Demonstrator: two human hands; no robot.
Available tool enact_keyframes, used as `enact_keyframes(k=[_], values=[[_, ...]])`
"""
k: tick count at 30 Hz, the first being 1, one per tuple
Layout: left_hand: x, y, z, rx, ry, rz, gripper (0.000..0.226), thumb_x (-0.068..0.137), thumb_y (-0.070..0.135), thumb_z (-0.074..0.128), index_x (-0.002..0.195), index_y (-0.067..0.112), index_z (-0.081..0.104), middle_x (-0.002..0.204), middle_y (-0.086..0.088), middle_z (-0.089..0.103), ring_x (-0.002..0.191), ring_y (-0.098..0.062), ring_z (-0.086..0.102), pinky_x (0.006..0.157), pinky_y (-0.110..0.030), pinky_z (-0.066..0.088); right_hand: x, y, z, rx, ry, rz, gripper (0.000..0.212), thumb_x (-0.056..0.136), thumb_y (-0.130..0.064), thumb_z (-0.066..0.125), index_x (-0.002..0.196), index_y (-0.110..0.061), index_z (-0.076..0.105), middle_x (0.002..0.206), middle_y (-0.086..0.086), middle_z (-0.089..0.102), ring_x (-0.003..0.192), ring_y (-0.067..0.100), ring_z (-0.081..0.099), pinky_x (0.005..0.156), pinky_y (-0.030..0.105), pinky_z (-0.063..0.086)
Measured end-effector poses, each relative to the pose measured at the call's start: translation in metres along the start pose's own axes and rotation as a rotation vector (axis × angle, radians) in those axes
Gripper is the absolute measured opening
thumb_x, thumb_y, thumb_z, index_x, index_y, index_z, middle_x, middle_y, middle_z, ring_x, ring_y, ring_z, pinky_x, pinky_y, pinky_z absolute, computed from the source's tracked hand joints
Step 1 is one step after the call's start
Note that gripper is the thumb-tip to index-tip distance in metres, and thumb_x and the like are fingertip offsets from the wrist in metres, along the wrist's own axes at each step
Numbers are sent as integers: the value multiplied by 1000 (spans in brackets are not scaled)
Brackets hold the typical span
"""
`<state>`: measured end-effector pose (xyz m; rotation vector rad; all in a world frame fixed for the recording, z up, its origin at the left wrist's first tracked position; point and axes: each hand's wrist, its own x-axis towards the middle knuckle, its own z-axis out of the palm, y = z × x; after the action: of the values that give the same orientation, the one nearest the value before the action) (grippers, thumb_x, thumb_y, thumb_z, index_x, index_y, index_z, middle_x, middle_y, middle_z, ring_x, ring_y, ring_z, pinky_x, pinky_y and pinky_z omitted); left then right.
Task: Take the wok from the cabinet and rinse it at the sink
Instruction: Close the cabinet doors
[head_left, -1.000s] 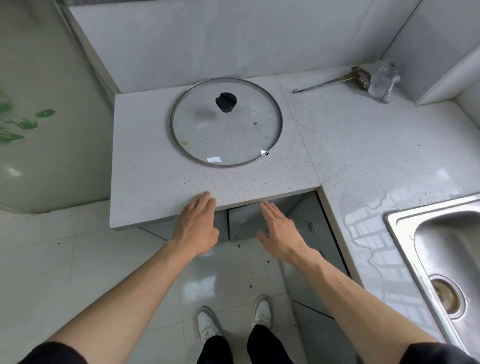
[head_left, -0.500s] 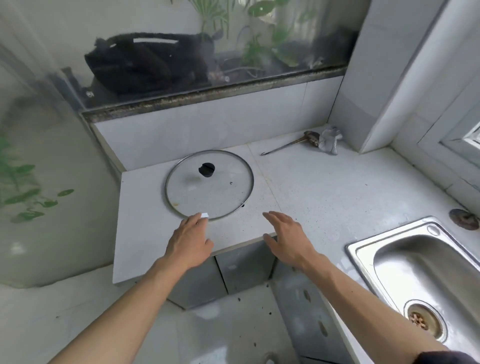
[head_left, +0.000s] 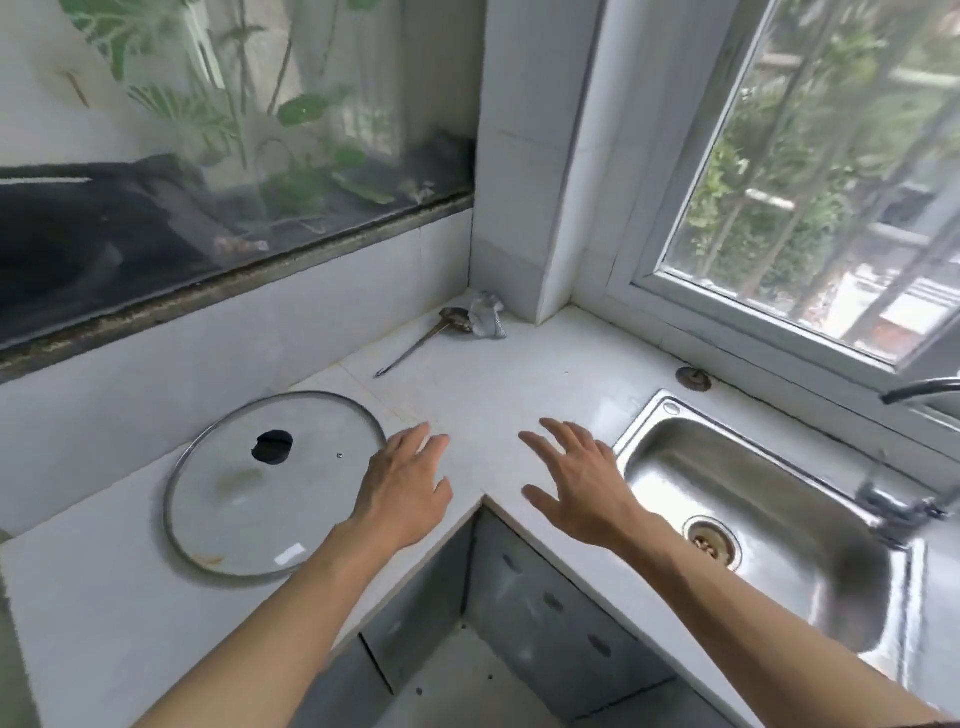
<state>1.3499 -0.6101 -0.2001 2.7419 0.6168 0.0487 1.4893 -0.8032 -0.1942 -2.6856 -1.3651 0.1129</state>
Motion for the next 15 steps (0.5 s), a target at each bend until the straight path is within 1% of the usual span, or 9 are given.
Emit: enact_keyframes(k=[3, 6, 11, 13, 15], values=[[12, -1, 0, -2, -30, 167, 58, 97, 36, 47, 150, 24, 29, 162, -4, 19, 147, -24, 17, 117, -41, 24, -27, -8, -7, -9, 39, 175, 64, 92, -54, 48, 148, -34, 26, 160, 1, 18, 146, 27, 17, 112, 53, 27], [17, 15, 7, -23, -59, 319, 59, 95, 37, 49, 150, 24, 31, 161, -6, 21, 146, -26, 19, 115, -42, 25, -67, -15, -13, -26, 64, 337, 61, 91, -54, 50, 145, -33, 30, 157, 1, 24, 143, 26, 23, 108, 54, 31], [-10, 74, 20, -96, -147, 575, 60, 95, 39, 50, 150, 25, 30, 161, -4, 21, 146, -24, 18, 116, -41, 23, -159, -24, -29, -88, 83, 581, 60, 88, -52, 52, 142, -31, 34, 153, 1, 28, 139, 27, 26, 105, 55, 33], [-23, 101, 25, -100, -163, 686, 61, 95, 39, 52, 150, 24, 31, 160, -5, 24, 146, -24, 20, 116, -41, 24, -199, -30, -34, -83, 118, 686, 62, 86, -54, 48, 142, -32, 34, 152, 2, 31, 138, 28, 28, 104, 56, 35], [-40, 128, 29, -93, -178, 784, 61, 94, 39, 53, 149, 22, 33, 159, -7, 27, 145, -25, 23, 116, -40, 24, -243, -38, -38, -87, 140, 805, 65, 85, -55, 44, 145, -32, 32, 153, 2, 29, 140, 27, 26, 106, 54, 33]])
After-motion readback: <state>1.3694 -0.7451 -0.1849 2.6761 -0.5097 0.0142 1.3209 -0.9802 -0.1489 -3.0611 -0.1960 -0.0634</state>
